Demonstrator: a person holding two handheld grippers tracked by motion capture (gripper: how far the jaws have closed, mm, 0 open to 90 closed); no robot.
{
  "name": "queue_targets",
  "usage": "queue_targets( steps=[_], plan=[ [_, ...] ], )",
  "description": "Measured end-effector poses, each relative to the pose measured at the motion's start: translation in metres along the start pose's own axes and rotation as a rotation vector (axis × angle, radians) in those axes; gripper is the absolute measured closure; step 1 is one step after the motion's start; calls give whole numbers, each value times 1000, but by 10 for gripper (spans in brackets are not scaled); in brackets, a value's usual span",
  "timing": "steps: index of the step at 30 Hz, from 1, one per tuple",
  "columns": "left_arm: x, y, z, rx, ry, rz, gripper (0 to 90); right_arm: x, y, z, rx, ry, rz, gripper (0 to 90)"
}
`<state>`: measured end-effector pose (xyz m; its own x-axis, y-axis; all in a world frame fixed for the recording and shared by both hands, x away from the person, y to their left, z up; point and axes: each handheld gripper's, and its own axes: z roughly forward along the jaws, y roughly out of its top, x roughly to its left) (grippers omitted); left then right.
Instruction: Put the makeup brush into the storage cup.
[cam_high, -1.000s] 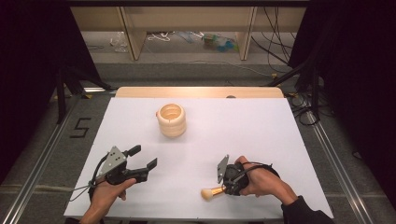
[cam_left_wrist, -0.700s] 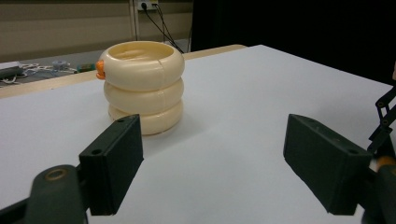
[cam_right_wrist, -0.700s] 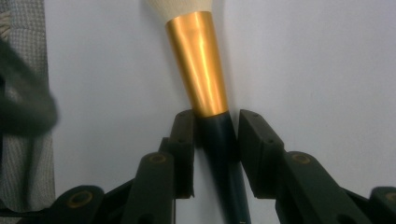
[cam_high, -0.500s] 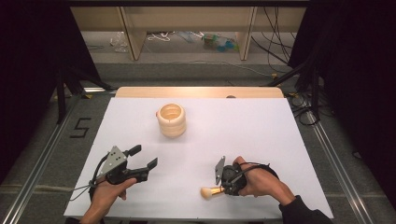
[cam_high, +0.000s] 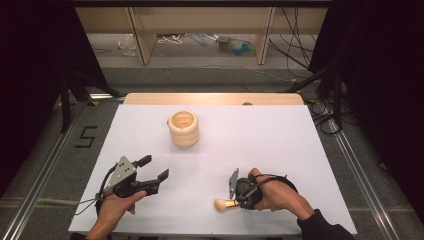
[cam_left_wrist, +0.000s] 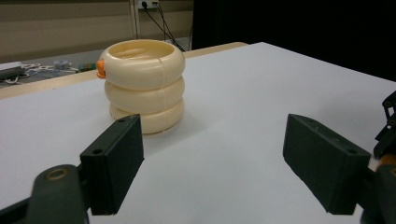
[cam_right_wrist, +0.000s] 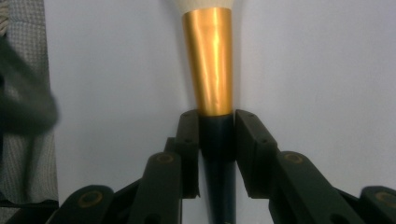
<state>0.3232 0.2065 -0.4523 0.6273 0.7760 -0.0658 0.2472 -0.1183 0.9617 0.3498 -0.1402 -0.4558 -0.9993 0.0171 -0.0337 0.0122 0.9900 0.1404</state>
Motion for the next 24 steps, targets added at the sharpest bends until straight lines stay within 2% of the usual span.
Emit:
queue_targets(
  steps=[2,3,4,5,11,12,14,19,20,22,24],
  plan=[
    [0,0,0,2,0,3,203,-2,0,-1,18,-13,-24,734],
    [0,0,0,0,6,-7,203,-2,0,-1,17,-15,-27,738],
    [-1,1,0,-5,5,-11,203,-1,1,0,16,-9,-21,742],
    [-1,0,0,-5,3,-6,203,1,1,0,8,-4,5,742],
    [0,0,-1,-3,2,-4,204,2,1,-1,11,-25,9,744],
    [0,0,-1,1,2,1,203,2,1,-1,4,-11,13,745],
    [0,0,-1,-2,2,-7,203,2,1,-1,-10,-13,27,745],
    [0,0,-1,1,0,1,203,-2,-1,-4,-37,-41,45,745],
    [-1,1,-1,-6,1,-9,203,-4,-2,-5,-50,-54,43,745],
    [0,1,0,-8,-1,-2,204,-5,-5,-8,-74,-50,74,745],
    [-1,0,-1,1,1,0,203,-9,-7,-13,-104,-68,79,746]
  ],
)
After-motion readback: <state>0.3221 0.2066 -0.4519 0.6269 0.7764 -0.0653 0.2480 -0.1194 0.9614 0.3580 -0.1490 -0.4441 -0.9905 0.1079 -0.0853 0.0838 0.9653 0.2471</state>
